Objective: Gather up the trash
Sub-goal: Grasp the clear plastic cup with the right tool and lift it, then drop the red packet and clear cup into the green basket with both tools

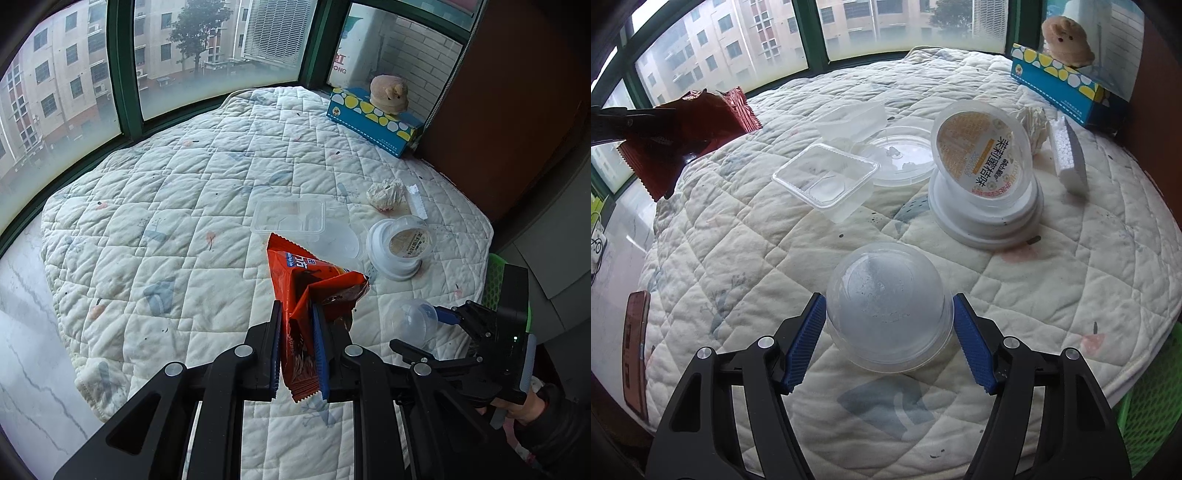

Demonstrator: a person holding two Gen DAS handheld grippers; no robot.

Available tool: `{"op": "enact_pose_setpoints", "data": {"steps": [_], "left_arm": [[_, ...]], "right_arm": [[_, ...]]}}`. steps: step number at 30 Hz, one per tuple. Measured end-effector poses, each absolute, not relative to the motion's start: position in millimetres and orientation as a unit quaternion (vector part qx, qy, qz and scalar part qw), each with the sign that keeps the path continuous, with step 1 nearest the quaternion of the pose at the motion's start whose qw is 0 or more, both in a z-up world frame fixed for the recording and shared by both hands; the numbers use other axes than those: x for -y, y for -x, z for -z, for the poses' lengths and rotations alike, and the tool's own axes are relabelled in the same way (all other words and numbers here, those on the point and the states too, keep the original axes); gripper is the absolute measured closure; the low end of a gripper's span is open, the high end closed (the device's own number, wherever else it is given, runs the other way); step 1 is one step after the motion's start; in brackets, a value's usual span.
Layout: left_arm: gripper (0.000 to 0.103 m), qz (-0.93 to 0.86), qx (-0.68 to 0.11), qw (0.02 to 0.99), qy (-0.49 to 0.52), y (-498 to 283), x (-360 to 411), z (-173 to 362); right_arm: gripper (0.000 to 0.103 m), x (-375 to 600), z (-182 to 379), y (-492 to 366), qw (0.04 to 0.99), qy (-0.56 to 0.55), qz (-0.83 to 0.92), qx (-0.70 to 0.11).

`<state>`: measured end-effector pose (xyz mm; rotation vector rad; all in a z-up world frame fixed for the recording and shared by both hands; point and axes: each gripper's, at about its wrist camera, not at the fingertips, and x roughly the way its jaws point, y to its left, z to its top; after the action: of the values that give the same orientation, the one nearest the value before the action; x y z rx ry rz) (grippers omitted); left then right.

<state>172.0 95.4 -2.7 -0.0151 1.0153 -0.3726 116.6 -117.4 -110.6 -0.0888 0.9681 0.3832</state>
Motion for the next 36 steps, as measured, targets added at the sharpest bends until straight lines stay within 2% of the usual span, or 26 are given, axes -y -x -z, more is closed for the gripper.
{"op": "enact_pose_setpoints", "data": {"steps": [18, 36], "left_arm": [[0.088, 0.244, -0.45, 0.859, -0.003, -158.8, -31.9, -28.2], [0.088, 0.384, -0.455, 0.803, -0.036, -145.0, 158.6, -19.5]], "right_arm": [[0.033, 182.3, 60.0, -84.5, 0.898, -0.008, -0.154, -0.412], [0.033, 355.3, 55.6, -28.8, 0.916, -0.067, 0.021, -0.394]]}}
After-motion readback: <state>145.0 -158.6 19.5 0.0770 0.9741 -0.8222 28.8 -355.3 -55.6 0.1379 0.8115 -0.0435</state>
